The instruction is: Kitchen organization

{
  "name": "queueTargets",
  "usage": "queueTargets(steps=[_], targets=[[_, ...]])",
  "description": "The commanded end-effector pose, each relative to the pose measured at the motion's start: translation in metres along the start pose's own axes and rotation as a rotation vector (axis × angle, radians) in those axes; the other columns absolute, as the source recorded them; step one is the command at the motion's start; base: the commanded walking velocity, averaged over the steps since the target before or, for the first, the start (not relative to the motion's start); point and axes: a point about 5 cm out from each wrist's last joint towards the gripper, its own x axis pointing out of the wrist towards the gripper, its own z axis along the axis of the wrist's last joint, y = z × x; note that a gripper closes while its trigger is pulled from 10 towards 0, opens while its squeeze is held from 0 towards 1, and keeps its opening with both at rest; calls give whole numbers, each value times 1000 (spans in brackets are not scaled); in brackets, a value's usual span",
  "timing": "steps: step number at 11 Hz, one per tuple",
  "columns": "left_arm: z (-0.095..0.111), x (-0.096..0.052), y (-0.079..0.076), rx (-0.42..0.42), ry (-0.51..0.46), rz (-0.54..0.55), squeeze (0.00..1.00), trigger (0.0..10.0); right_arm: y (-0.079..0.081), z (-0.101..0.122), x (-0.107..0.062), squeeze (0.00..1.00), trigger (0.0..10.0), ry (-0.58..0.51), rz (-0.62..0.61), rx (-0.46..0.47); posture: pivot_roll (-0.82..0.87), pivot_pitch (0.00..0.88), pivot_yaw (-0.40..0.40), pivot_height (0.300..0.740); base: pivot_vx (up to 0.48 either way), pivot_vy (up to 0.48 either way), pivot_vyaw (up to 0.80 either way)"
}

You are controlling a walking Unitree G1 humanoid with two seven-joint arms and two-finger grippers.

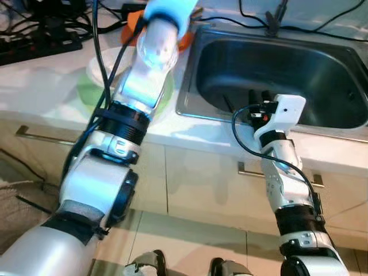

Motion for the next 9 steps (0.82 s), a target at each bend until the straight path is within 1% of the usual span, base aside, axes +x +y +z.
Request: queueTargets(steps=[1,2,3,4,5,7,9], targets=[[15,1,-5,-111,-82,-45,0,10000,1,-15,-5,0,10000,65,-7,26,9,58,-5,740,0,0,0],[20,-4,-14,-271,-138,-107,0,10000,0,-15,-5,0,10000,60,-12,27,6,60,-2,740,0,0,0],[21,-11,-22,-477,-182,-152,0,10000,-2,-14,-5,0,10000,51,-20,25,-2,65,2,740,0,0,0],[15,-15,-23,-598,-189,-150,0,10000,-4,-13,-5,0,10000,46,-26,22,-7,67,4,740,0,0,0],[6,-19,-23,-712,-200,-149,0,10000,-6,-13,-6,0,10000,46,-30,17,-8,70,5,740,0,0,0],[-2,-25,-24,-813,-212,-149,0,10000,-7,-14,-7,0,10000,44,-35,14,-7,74,8,740,0,0,0],[-25,-34,-22,-1026,-192,-112,0,10000,-9,-10,-5,0,10000,33,-45,16,-9,78,11,740,0,0,0]])
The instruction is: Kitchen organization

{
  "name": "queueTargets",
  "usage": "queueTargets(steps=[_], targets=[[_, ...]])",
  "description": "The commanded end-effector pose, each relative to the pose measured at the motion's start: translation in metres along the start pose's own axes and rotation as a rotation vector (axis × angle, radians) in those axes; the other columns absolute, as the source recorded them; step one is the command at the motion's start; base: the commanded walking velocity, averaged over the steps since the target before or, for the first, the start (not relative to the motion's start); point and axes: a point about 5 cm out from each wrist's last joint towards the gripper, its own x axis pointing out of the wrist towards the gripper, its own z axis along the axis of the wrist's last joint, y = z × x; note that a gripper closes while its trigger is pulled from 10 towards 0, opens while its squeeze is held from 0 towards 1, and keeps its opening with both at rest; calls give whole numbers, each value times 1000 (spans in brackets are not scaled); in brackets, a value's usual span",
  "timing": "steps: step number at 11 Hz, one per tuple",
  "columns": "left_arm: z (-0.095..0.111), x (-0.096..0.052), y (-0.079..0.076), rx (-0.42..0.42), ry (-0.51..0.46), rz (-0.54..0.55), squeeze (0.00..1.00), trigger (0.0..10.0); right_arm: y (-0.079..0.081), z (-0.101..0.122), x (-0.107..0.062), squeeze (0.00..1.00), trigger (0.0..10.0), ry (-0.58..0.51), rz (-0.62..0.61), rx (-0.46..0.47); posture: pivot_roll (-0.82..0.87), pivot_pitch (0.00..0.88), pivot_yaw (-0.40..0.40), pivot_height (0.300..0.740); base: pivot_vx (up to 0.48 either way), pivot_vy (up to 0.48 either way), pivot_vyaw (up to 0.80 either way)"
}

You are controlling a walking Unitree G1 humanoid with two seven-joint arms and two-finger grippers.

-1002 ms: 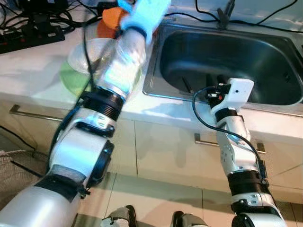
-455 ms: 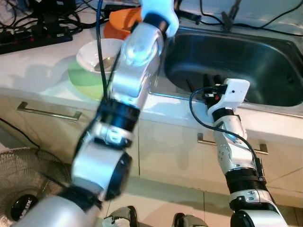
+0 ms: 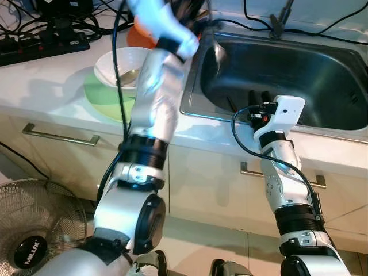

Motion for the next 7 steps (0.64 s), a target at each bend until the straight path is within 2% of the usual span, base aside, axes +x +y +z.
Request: queueTargets(steps=[1,3,5,6,7], targets=[[-6,-3,-1,-35,14,-9,0,10000,-6,-6,-3,0,10000,31,-25,17,-10,79,13,740,0,0,0],[-25,-13,-2,-28,90,-30,0,10000,-9,7,1,0,10000,-13,-14,37,-15,78,19,740,0,0,0],[-35,-18,0,-60,117,-22,0,10000,-12,12,2,510,10000,-29,-6,48,-17,79,25,740,0,0,0],[-39,-19,-1,-65,134,-30,0,10000,-11,15,3,1000,10000,-37,0,53,-19,81,28,740,0,0,0],[-44,-20,-2,-74,155,-38,0,10000,-8,21,5,1000,10000,-55,47,55,-19,82,32,740,0,0,0]])
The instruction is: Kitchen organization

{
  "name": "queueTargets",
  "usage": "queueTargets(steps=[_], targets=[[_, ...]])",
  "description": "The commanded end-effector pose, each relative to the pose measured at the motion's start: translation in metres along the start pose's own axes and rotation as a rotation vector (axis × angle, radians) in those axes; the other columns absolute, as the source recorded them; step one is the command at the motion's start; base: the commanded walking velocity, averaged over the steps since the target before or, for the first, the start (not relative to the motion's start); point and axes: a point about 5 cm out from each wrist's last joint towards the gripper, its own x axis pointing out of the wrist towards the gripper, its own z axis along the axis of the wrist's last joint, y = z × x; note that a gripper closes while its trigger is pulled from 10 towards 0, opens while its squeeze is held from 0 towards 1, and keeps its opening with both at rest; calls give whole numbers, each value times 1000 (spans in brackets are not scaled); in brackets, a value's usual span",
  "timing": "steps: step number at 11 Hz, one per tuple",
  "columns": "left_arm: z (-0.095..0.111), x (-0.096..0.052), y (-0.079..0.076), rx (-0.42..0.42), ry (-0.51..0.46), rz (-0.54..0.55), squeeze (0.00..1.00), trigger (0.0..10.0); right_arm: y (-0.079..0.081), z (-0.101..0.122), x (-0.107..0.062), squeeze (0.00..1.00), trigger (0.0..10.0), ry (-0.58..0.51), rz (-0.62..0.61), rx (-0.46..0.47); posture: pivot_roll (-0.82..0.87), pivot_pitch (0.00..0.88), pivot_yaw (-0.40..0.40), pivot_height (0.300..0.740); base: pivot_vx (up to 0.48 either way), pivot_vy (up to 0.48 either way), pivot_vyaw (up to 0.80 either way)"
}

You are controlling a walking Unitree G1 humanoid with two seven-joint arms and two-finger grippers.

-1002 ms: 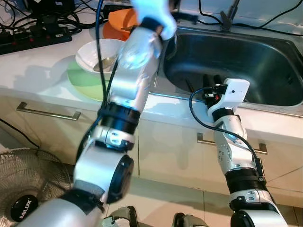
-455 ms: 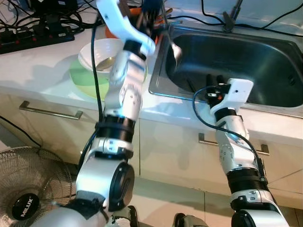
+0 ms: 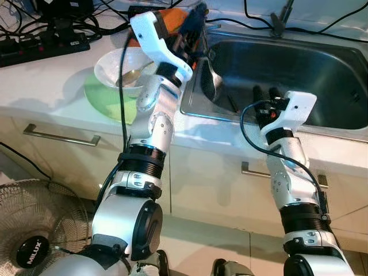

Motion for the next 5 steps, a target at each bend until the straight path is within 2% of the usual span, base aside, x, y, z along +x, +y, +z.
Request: queueTargets(steps=[1,2,3,5], targets=[[-18,-1,-13,-39,41,-31,0,10000,2,12,4,1000,10000,-34,46,13,-22,83,34,740,0,0,0],[-20,-1,-14,-30,51,-38,0,10000,8,21,5,1000,10000,-54,130,21,-24,82,35,740,0,0,0],[-20,0,-15,-24,53,-45,0,10000,8,32,6,1000,10000,-88,166,28,-26,79,36,740,0,0,0],[-21,1,-16,-22,56,-57,0,10000,9,40,4,1000,10000,-94,241,37,-24,83,38,740,0,0,0]])
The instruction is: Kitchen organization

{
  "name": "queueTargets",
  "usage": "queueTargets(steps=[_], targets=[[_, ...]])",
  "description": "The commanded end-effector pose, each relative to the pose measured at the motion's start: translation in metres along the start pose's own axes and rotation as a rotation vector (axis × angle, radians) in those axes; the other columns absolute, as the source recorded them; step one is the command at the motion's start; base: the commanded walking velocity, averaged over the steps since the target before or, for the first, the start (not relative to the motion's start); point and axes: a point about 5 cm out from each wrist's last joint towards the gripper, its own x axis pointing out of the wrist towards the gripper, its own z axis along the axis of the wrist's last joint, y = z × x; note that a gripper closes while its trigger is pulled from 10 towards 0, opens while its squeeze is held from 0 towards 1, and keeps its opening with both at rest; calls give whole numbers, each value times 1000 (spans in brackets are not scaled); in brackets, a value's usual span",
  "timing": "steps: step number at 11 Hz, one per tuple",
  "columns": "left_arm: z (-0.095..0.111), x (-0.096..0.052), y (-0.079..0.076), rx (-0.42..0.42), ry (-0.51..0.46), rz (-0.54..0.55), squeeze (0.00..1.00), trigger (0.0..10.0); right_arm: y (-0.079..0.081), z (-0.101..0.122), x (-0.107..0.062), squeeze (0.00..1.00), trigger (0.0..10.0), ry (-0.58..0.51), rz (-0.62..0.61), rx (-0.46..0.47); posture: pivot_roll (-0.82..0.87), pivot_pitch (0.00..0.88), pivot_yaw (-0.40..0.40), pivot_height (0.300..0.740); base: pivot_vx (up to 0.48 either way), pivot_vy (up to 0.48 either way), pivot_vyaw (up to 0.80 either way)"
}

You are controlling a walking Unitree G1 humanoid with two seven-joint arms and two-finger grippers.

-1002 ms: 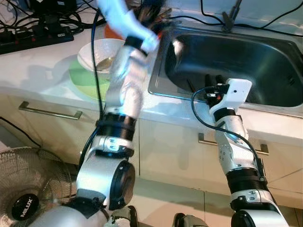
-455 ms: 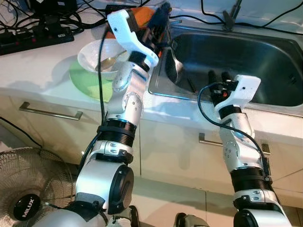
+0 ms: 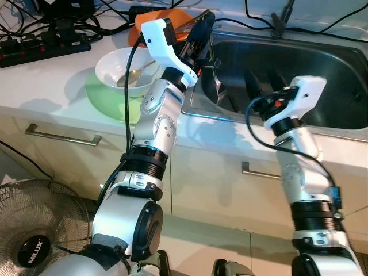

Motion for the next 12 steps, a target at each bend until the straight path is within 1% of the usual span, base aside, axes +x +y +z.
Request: queueTargets(steps=[1,2,3,4,6,9,12], targets=[[-12,2,-14,-30,17,-33,0,10000,4,5,-1,0,10000,-5,61,18,-27,83,39,740,0,0,0],[-14,2,-14,-27,24,-35,0,10000,15,3,-4,0,10000,22,159,23,-27,83,39,740,0,0,0],[-15,2,-15,-23,30,-43,0,10000,24,1,-6,0,10000,32,210,35,-27,82,40,740,0,0,0],[-16,2,-16,-21,35,-45,0,10000,33,-3,-7,0,10000,44,254,49,-25,83,41,740,0,0,0],[-17,3,-17,-25,40,-49,0,10000,44,-6,-9,0,10000,58,295,73,-20,83,41,740,0,0,0],[-22,2,-22,-48,68,-84,0,10000,54,-14,-6,0,10000,75,303,45,-12,80,40,740,0,0,0],[-24,1,-27,-62,84,-123,0,10000,52,-17,-1,0,10000,67,241,12,-6,81,41,740,0,0,0]])
